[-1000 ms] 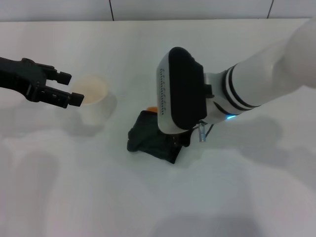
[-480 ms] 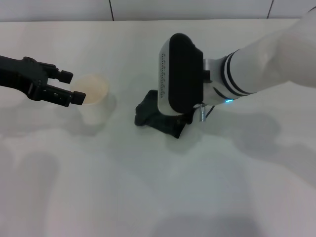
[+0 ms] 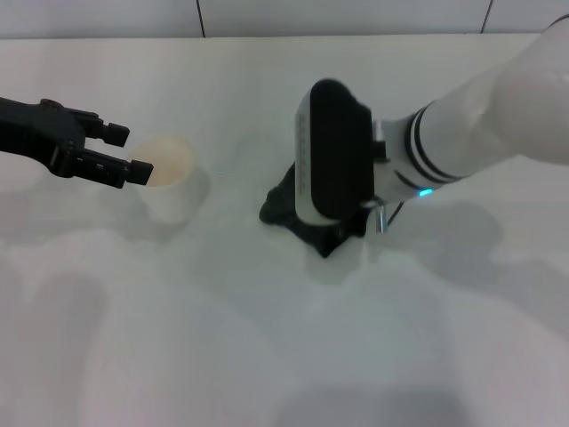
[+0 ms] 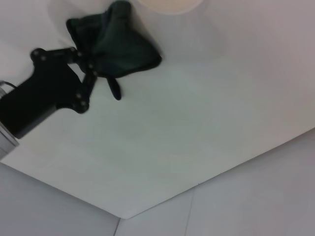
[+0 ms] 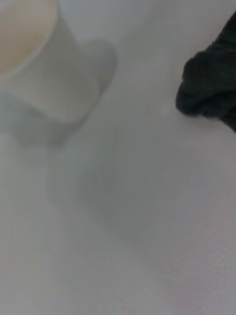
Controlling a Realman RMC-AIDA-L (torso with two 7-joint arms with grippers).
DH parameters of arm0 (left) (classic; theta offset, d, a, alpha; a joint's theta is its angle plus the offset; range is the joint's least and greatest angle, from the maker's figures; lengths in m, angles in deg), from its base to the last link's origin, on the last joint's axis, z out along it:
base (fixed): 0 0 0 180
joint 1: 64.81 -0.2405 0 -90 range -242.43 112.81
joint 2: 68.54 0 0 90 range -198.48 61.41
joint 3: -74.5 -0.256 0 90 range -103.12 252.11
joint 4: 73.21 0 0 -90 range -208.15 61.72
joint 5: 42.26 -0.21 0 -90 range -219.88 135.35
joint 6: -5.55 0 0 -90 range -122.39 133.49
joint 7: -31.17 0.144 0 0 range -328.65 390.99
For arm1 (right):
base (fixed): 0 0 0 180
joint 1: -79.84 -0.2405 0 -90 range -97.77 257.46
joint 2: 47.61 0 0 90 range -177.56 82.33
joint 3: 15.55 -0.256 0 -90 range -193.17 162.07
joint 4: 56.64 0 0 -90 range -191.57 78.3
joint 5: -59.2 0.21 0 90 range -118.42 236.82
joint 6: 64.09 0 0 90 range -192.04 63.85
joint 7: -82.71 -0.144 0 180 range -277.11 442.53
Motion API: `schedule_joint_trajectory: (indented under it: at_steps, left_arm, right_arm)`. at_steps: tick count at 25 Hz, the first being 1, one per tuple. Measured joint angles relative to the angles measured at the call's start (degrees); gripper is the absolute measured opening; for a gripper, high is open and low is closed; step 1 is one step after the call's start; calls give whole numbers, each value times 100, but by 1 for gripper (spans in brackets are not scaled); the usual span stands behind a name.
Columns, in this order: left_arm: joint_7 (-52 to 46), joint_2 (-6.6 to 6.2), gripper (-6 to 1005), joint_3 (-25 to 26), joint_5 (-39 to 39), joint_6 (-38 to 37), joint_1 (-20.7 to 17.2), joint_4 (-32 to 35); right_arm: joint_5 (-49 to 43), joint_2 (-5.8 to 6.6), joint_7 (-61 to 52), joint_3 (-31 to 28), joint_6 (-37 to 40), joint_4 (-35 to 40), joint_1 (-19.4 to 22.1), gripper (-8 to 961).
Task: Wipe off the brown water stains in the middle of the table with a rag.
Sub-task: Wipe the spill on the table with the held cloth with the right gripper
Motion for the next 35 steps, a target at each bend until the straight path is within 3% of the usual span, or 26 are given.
schedule_joint_trajectory:
  at_steps: [13, 20, 26, 35]
  left_arm:
    - [-11, -26, 861, 0, 0, 80, -13, 0]
    - [-11, -15, 861, 0, 3, 131, 14, -1]
    - [-10, 0, 861, 0, 8, 141, 18, -1]
    - [-17, 1, 861, 0, 6, 149, 42, -1]
  right_arm:
    - [171, 3, 208, 228, 725, 1071, 479, 48]
    - [143, 0, 166, 258, 104, 567, 291, 48]
    - [147, 2, 60, -243, -203, 39, 107, 48]
    - [186, 0, 0, -210, -419, 65, 134, 48]
